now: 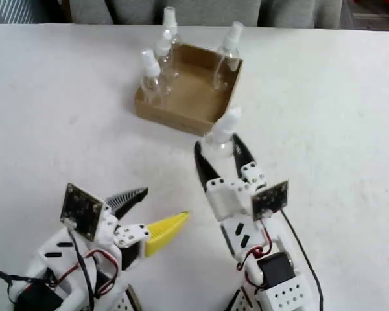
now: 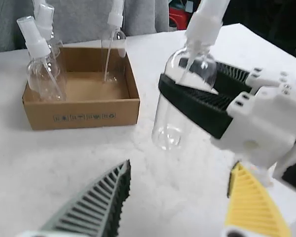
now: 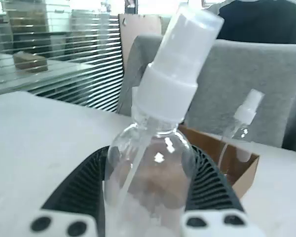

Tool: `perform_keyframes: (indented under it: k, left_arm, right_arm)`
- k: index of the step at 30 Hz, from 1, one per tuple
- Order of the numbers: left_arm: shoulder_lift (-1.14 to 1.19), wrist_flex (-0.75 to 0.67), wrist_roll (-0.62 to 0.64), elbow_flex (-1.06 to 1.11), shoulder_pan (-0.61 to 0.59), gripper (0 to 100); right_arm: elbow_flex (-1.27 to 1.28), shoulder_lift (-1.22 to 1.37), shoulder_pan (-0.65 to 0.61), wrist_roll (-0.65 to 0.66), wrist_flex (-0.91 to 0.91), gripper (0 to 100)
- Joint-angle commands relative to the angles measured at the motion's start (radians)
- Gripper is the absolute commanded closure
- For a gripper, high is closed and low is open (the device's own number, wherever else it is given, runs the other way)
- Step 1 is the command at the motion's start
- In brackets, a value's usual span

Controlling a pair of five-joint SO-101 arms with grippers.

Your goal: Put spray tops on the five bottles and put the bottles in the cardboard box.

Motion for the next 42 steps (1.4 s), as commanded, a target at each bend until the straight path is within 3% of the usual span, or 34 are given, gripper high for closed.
perform_keyframes:
  k: [1,3,7,10,15,22,26,31,42]
  left_arm:
    - [-0.001,0.012,0.003,0.028,0.010,70]
    - [-0.001,0.009,0.002,0.034,0.010,76]
    - [-0.001,-0.055,0.002,0.035,0.010,99]
    - [-0.001,-0.069,0.002,0.037,0.010,93]
    - [-0.001,-0.115,0.002,0.104,0.004,96]
    - [-0.001,-0.512,0.002,0.434,-0.217,98]
    - [0.002,-0.700,0.003,0.598,-0.280,98]
    - [0.004,-0.646,0.003,0.594,-0.305,98]
    - [0.004,-0.582,0.003,0.594,-0.302,97]
  right_arm:
    - [-0.028,-0.007,0.033,-0.003,-0.045,98.4]
    - [-0.086,-0.005,0.059,-0.003,-0.025,98.4]
    - [-0.226,0.036,0.087,-0.003,0.010,98.4]
    - [-0.313,0.157,0.087,-0.003,0.002,98.4]
    - [-0.411,0.406,0.087,-0.005,-0.143,98.4]
    - [-0.417,0.700,0.087,-0.005,-0.461,98.3]
    - [-0.419,0.897,0.087,-0.005,-0.674,98.2]
    - [-0.493,1.171,0.116,-0.006,-0.888,98.2]
    - [-0.795,1.753,0.180,-0.011,-1.116,98.2]
